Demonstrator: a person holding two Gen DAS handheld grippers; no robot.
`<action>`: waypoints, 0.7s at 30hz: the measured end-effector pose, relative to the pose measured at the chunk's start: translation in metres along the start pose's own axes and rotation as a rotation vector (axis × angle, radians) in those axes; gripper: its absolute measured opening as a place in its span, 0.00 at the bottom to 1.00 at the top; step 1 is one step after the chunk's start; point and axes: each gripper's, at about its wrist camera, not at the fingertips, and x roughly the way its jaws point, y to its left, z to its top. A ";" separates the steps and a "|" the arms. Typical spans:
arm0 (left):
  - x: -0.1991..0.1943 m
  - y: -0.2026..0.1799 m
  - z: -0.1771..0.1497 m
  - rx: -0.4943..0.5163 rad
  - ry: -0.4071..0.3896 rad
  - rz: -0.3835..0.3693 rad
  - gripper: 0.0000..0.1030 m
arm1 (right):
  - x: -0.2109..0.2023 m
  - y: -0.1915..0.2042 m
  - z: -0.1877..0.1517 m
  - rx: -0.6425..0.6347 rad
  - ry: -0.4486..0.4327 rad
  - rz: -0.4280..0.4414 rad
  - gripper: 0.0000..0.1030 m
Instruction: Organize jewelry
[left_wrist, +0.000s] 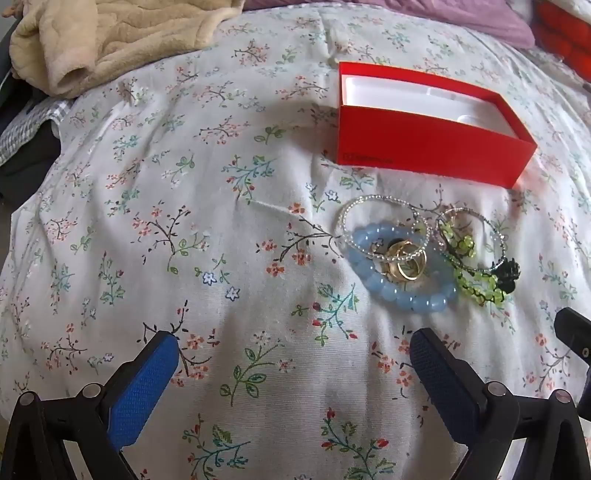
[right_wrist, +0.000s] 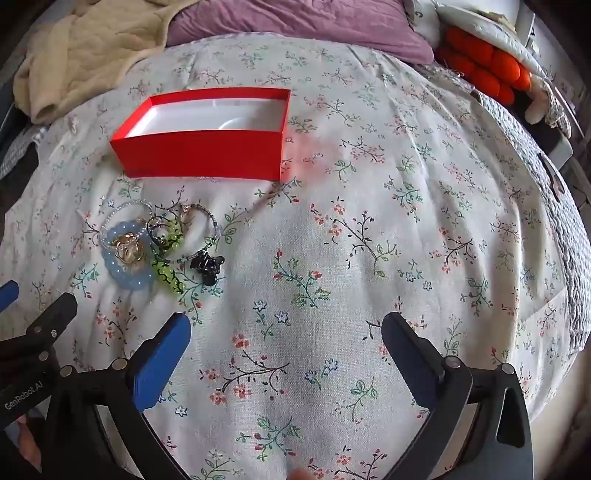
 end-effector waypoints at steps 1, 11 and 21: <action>0.000 -0.001 0.000 -0.003 0.000 0.001 1.00 | 0.000 0.000 0.000 0.000 0.000 0.000 1.00; 0.001 -0.002 0.000 -0.002 0.001 0.002 1.00 | 0.001 0.001 0.000 -0.001 0.001 -0.003 1.00; 0.000 -0.001 0.000 -0.003 -0.003 0.000 1.00 | 0.000 0.003 -0.002 -0.012 -0.009 -0.021 1.00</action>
